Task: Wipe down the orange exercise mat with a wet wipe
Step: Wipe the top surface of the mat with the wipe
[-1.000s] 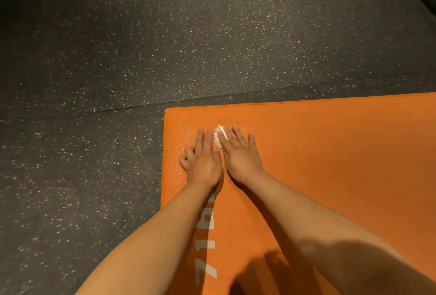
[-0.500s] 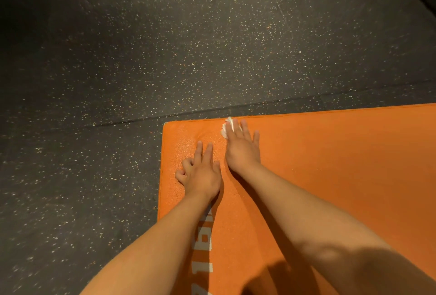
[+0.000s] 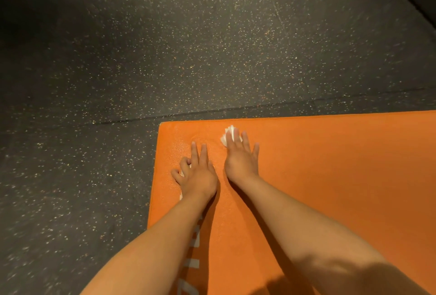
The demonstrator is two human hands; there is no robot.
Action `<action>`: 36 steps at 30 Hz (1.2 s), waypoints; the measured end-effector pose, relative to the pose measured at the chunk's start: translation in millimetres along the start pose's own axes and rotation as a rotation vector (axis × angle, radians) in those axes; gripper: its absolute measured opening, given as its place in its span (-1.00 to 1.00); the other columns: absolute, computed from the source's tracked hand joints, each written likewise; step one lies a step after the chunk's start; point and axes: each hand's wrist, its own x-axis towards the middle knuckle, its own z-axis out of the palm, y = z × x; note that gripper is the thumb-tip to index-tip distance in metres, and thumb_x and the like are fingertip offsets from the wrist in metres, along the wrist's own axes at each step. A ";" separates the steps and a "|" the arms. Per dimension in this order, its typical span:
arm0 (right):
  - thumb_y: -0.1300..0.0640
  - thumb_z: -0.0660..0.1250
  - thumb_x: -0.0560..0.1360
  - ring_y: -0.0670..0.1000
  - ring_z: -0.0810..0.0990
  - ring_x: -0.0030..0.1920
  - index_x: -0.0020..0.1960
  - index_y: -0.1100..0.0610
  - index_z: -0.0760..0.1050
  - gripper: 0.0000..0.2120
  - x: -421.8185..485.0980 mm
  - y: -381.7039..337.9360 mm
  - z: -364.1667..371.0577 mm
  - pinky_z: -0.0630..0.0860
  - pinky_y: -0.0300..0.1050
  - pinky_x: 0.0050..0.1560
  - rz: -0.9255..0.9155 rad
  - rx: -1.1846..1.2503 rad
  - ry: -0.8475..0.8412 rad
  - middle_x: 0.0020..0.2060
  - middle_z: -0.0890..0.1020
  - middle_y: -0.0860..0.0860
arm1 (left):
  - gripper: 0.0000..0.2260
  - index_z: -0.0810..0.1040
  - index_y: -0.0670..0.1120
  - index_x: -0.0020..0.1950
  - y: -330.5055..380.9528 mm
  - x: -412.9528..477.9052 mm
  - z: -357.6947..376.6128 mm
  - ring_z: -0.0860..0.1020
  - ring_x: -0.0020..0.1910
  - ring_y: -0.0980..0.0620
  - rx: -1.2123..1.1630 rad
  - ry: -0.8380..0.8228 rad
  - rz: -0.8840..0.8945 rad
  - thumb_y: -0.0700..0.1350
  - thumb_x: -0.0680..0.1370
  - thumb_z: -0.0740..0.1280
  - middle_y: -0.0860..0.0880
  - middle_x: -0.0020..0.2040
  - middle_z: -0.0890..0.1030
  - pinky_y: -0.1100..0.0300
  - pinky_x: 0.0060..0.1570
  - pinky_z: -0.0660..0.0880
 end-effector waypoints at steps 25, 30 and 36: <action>0.09 -0.01 0.71 -0.01 -0.28 0.62 0.65 -0.14 -0.14 -0.43 -266.0 77.4 29.8 -0.30 0.27 0.54 -0.382 -0.192 -0.364 0.61 -0.23 -0.21 | -0.53 0.17 0.00 0.62 -22.8 -262.8 72.8 0.04 0.60 -0.02 -0.191 -0.053 0.044 -0.09 0.68 0.07 0.01 0.63 0.11 -0.01 0.54 0.02; 0.08 -0.01 0.70 -0.03 -0.25 0.62 0.65 -0.13 -0.04 -0.46 -321.6 85.7 22.3 -0.33 0.25 0.53 -0.325 -0.116 -0.460 0.62 -0.18 -0.20 | -0.53 0.19 -0.01 0.61 -19.0 -319.8 81.3 0.13 0.58 -0.03 -0.234 -0.132 0.067 -0.06 0.68 0.10 -0.03 0.61 0.20 0.01 0.53 0.09; 0.15 0.02 0.68 -0.04 -0.15 0.63 0.65 -0.05 -0.02 -0.43 -374.9 103.2 24.4 -0.31 0.11 0.56 -0.249 0.027 -0.497 0.64 -0.03 -0.11 | -0.56 0.25 0.00 0.59 -13.8 -366.7 101.5 0.19 0.55 0.00 -0.342 -0.095 0.061 -0.07 0.69 0.10 -0.01 0.58 0.28 0.04 0.53 0.08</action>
